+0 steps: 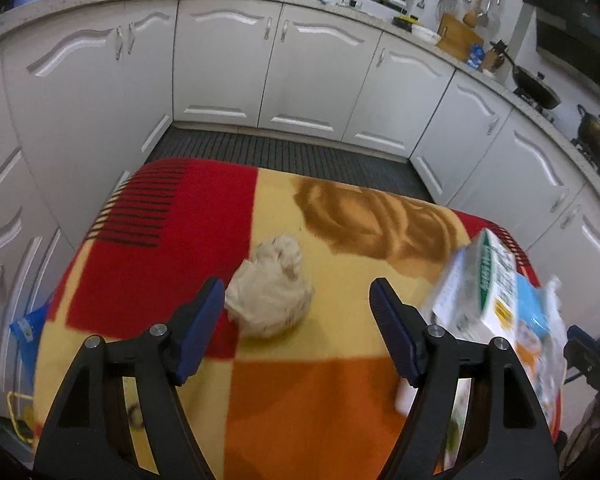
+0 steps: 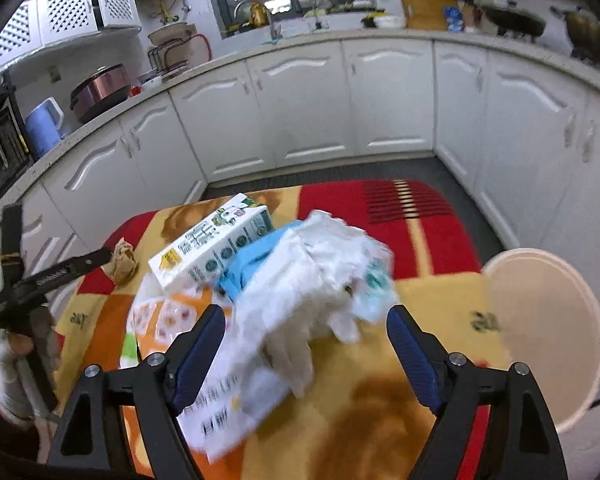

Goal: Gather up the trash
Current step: 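Grasp the beige crumpled paper with the left gripper while the right grasps the white tissue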

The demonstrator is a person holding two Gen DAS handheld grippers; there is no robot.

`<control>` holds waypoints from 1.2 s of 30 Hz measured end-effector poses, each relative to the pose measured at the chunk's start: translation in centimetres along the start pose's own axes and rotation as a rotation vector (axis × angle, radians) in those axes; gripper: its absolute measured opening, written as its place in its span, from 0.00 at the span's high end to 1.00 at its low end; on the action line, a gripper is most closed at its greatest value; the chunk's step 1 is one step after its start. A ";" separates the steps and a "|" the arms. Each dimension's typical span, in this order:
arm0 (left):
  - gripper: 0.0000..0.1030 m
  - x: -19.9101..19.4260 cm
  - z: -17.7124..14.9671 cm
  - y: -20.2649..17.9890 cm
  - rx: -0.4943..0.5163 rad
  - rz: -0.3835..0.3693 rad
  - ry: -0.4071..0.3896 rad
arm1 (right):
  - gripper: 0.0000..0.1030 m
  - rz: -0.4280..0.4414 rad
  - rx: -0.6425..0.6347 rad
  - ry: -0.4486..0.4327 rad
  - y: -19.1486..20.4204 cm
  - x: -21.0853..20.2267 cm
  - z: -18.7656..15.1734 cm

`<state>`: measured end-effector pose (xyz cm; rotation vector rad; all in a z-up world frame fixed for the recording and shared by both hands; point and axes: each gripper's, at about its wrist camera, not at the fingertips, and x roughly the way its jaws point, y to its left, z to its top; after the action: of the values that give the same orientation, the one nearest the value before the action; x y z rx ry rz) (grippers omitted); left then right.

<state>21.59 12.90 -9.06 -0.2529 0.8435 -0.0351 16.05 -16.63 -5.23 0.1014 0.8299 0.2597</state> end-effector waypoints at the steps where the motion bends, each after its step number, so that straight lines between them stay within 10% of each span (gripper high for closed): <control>1: 0.28 0.9 0.2 0.0 -0.002 0.005 0.013 | 0.27 0.014 -0.004 0.020 -0.1 1.0 0.3; 3: 0.30 2.1 0.3 0.1 -0.015 -0.006 0.035 | 0.72 0.051 -0.004 0.053 -0.2 2.1 0.6; 6: 0.62 2.7 0.2 0.1 0.009 0.015 0.035 | 0.80 0.092 -0.013 0.034 -0.2 1.7 0.3; 11: 0.90 0.5 0.0 0.8 0.015 -0.016 0.007 | 0.82 0.156 -0.062 -0.041 1.0 -1.4 0.6; 25: 0.90 -8.2 -0.1 -3.2 0.101 -0.101 -0.092 | 0.82 0.215 -0.087 -0.161 2.2 -6.9 1.1; 29: 0.83 -6.2 0.3 -2.2 0.071 -0.029 -0.055 | 0.82 0.203 -0.082 -0.168 1.4 -7.8 0.9; 31: 0.34 -4.7 0.1 -1.5 0.072 0.012 -0.040 | 0.82 0.197 -0.076 -0.167 1.1 -7.9 0.7; 32: 0.27 -3.5 0.1 -1.0 0.061 0.018 -0.036 | 0.82 0.196 -0.073 -0.162 0.9 -7.8 0.6; 36: 0.27 0.1 0.0 -0.2 0.047 0.062 0.006 | 0.82 0.193 -0.061 -0.141 0.3 -7.3 0.3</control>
<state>21.66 12.68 -9.12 -0.1828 0.8548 0.0019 11.47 -18.24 0.26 0.1409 0.6715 0.4541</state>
